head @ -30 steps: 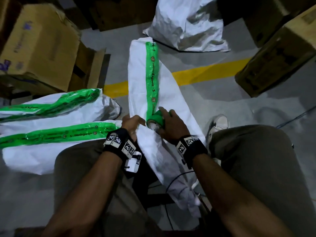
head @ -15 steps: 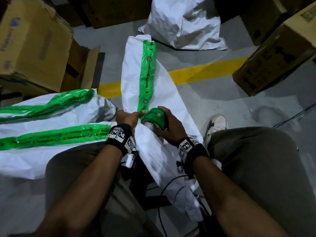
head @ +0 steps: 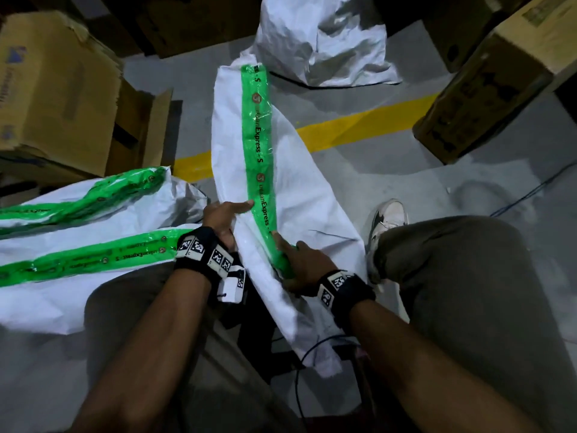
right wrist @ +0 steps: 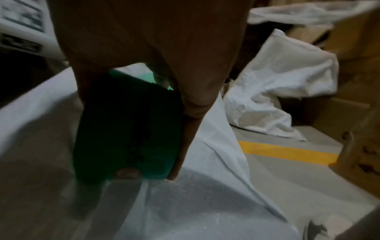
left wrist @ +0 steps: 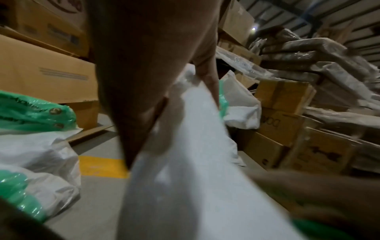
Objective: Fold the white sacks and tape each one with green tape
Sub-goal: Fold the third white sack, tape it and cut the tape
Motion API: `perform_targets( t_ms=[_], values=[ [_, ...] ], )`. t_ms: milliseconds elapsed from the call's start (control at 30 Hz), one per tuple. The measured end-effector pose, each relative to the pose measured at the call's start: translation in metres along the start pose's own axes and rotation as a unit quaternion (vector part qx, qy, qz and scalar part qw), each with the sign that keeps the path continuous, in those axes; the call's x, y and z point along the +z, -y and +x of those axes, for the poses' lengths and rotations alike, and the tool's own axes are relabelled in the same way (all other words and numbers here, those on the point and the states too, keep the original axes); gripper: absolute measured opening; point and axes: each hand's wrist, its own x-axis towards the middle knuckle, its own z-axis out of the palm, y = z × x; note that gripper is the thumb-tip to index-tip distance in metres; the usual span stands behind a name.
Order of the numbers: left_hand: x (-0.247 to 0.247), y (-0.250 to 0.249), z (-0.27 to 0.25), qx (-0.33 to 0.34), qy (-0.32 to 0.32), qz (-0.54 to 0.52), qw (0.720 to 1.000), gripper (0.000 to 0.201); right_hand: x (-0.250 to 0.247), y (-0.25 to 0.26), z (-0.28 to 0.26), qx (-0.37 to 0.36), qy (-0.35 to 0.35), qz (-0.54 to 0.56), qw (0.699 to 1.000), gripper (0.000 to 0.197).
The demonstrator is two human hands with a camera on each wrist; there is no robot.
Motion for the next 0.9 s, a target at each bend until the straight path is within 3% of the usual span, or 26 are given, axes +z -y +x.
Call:
perform_targets(
  t_ms=[33,100,167,267,333,400,467,567,733,900],
  values=[
    [0.0,0.005,-0.006,-0.003,0.012,-0.007,1.0,0.061,0.01,0.002,-0.001,-0.002,-0.034,0.009,0.999,0.1],
    [0.008,0.018,-0.022,0.006,-0.04,-0.003,0.999,0.054,0.017,0.008,0.001,0.019,-0.069,0.055,0.996,0.093],
    [0.012,0.042,-0.03,0.035,-0.116,0.078,0.99,0.071,0.02,0.012,0.005,0.016,-0.089,0.078,0.993,0.076],
    [0.014,0.079,-0.036,-0.045,-0.096,0.106,0.989,0.069,0.02,0.013,0.007,0.029,-0.07,0.085,0.994,0.064],
    [0.016,0.091,-0.043,-0.062,-0.067,0.099,0.991,0.066,0.012,0.014,0.0,0.028,-0.088,0.099,0.991,0.063],
    [0.018,0.095,-0.05,-0.017,-0.108,0.116,0.987,0.051,0.007,0.013,-0.006,0.037,-0.11,0.112,0.987,0.058],
    [0.016,0.097,-0.055,0.026,-0.168,0.145,0.975,0.054,0.003,0.014,-0.012,0.032,-0.14,0.123,0.982,0.055],
    [0.009,0.084,-0.064,0.066,-0.186,0.16,0.967,0.056,0.0,0.012,-0.021,-0.003,-0.193,0.147,0.97,0.052],
    [0.002,0.062,-0.064,0.079,-0.139,0.15,0.976,0.051,0.006,-0.008,-0.035,-0.029,-0.327,0.28,0.902,0.07],
    [0.0,0.055,-0.08,0.078,-0.071,0.067,0.992,0.038,0.018,-0.009,-0.047,0.037,-0.312,0.427,0.848,0.073]
  ],
)
